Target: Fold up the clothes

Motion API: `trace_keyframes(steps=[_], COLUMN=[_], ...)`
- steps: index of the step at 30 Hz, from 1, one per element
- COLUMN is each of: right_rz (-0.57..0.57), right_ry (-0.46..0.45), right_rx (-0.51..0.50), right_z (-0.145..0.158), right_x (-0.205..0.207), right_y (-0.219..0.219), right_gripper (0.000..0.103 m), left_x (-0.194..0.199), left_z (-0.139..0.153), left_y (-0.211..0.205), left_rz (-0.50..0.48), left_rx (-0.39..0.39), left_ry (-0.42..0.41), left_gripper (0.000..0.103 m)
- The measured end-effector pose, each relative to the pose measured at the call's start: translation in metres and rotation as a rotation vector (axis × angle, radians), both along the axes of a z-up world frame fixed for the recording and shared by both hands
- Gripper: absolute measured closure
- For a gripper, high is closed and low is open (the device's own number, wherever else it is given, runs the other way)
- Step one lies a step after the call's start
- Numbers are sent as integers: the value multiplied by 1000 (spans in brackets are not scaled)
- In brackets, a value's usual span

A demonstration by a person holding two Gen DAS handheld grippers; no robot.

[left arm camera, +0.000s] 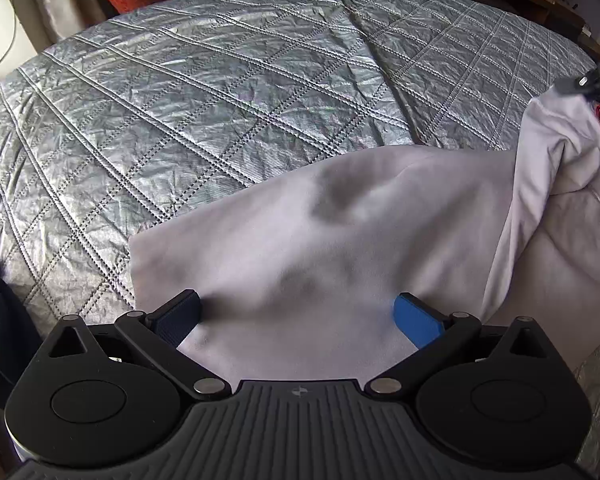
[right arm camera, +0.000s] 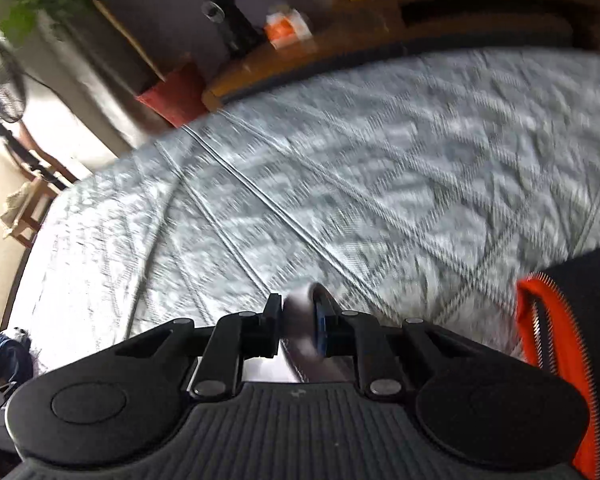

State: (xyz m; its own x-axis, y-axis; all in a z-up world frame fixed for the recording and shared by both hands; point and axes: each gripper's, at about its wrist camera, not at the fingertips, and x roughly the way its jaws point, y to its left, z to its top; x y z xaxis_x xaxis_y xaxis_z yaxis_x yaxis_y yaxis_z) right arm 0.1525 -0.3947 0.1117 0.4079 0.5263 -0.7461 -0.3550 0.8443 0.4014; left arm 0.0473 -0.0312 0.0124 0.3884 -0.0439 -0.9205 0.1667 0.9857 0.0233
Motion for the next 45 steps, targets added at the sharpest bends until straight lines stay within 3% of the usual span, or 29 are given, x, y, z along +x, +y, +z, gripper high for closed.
trace_keyframes(steps=[3,5,9,11,13,15,19,22,24,26,30,37,40,45], right_rz=[21,75,191,182,177,136,-54,-187,-253,-249,-288,-525,-570,-729], right_ry=[-146,-291,-552,-554,-522,-432,-312,-264,-238,-224,-152,87,165,221], right_rx=[36,23,-142,-209,-281,-322,-296,-265,-203,-162,-54,311,315,359], right_z=[25,42,43,29,8,-7,-11,-4,-1,3,-1,-10,-20,-28], right_x=[-23,-54,-132,-162,-187,-204,-207,-202,-200,-204,-200,-190,-188,-210], right_y=[-11,-17,-21,-28,-34,-43,-58,-64,-67,-65,-68,-102,-99,-108], right_gripper=[89,89,89,89,89,89,68,67,67,67,63,63,65,66], left_x=[-1,-2,0,1,3,4,7,8,6,3,-4,-16,-21,-29], left_z=[1,-1,2,5,7,9,14,19,27,35,45,31,26,18], left_y=[-4,-5,-5,-5,-5,-5,-5,-6,-11,-16,-29,-47,-52,-59], left_rz=[0,0,-6,-10,-14,-18,-26,-53,-99,-143,-226,-329,-358,-404], left_rx=[1,1,2,3,4,4,6,21,81,129,53,96,118,154], left_ry=[-4,-4,1,4,7,11,17,10,-57,-119,-157,-144,-134,-116], left_gripper=[0,0,0,0,0,0,0,0,0,0,0,0,0,0])
